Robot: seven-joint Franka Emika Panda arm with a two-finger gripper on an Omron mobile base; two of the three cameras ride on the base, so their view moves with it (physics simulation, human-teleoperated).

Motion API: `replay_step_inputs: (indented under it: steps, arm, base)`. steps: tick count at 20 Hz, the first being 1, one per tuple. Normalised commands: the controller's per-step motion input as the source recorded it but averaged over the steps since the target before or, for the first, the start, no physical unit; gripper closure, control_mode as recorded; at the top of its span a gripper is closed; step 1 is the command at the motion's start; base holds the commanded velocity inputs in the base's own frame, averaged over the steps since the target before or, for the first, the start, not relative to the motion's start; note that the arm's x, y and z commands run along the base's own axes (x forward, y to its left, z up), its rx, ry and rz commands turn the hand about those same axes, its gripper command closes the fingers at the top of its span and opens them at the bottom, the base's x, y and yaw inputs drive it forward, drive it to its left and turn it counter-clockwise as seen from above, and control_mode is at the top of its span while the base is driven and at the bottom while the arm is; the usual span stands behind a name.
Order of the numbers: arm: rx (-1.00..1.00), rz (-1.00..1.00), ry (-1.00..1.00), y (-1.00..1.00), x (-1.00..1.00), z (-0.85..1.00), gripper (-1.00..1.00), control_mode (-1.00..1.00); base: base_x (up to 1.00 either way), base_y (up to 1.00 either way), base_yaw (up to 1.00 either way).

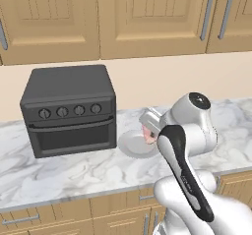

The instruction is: Place the steak on the counter behind the older steak on the same shelf of the fridge to maintain FIFO order. Close the fridge door when finished.

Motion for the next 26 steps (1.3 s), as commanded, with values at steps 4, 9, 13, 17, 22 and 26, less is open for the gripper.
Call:
replay_step_inputs:
  steps: [4, 9, 13, 17, 22, 26]
  arm:
    - [0.19, -0.05, -0.11, -0.27, -0.79, 0.68, 1.00, -1.00]
    - [0.01, -0.01, -0.04, -0.01, -0.30, 0.01, 1.00, -1.00]
    - [0.00, 0.00, 0.00, 0.00, 0.00, 0.00, 1.00, -1.00]
    - [0.00, 0.00, -0.04, 0.00, -0.07, 0.00, 1.00, -1.00]
    - [0.00, -0.01, -0.15, 0.01, -0.59, 0.00, 1.00, 1.00]
    - [0.00, 0.00, 0.00, 0.00, 0.00, 0.00, 1.00, 1.00]
  base:
    - [0.00, 0.00, 0.00]
    - [0.00, 0.00, 0.00]
    - [0.00, 0.00, 0.00]
    - [0.00, 0.00, 0.00]
    - [-0.20, 0.06, 0.00]
    - [-1.00, 0.46, -0.02]
